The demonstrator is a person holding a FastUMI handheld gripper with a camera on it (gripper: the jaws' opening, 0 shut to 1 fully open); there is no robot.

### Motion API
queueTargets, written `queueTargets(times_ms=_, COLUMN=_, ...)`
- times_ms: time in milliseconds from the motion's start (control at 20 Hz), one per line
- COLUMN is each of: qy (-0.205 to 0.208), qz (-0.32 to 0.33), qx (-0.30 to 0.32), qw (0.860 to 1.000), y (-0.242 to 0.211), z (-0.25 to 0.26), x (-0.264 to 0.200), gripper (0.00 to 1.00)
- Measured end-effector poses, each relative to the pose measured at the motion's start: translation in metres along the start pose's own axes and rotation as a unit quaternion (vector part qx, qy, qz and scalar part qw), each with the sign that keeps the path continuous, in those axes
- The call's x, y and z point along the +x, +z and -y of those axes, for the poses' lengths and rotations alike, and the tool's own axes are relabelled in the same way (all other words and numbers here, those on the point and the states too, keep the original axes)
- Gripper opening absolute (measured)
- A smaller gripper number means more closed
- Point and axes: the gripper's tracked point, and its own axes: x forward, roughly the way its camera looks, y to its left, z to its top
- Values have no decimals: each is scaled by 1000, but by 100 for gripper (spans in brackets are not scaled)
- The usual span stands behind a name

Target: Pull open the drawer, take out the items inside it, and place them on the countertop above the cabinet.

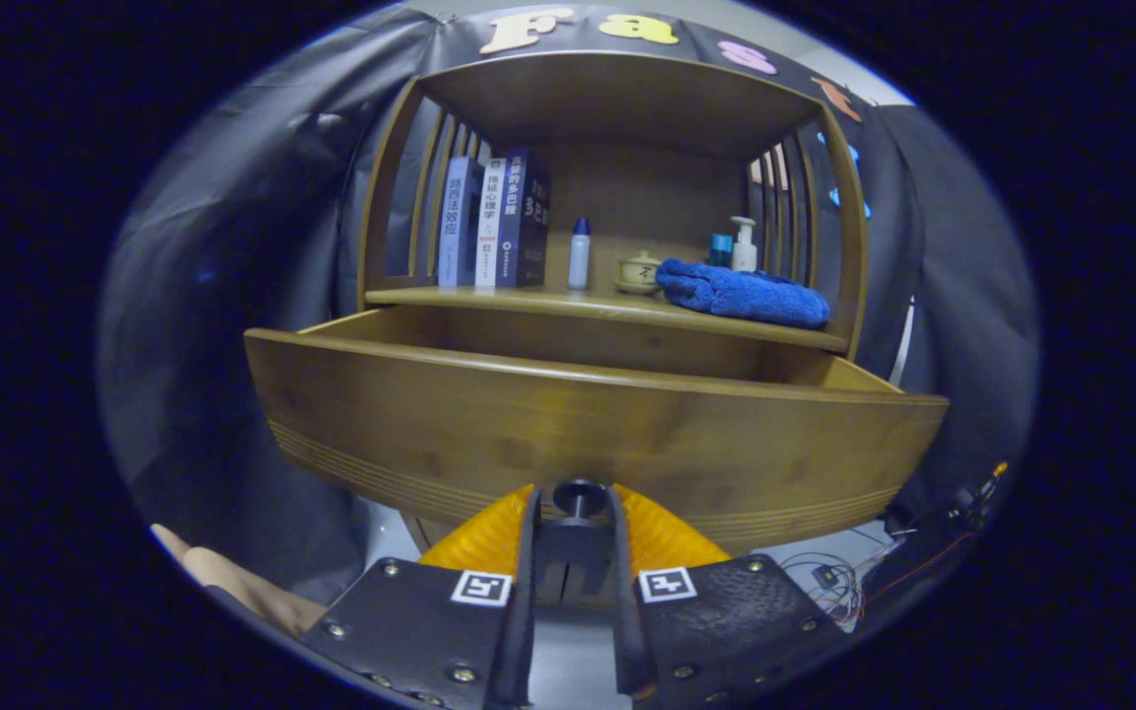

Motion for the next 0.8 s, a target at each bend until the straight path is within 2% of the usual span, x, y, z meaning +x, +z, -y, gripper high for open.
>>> queueTargets(times_ms=50, qy=4, qz=-9, qx=2, qw=1000, y=-3, z=1, x=-1, gripper=36)
queueTargets(times_ms=250, qy=7, qz=-19, qx=12, qw=1000, y=1, z=11, x=-14, gripper=74)
queueTargets(times_ms=550, qy=2, qz=35, qx=17, qw=999, y=49, z=21, x=-41, gripper=75)
queueTargets(times_ms=800, qy=6, qz=74, qx=16, qw=997, y=102, z=20, x=-37, gripper=75)
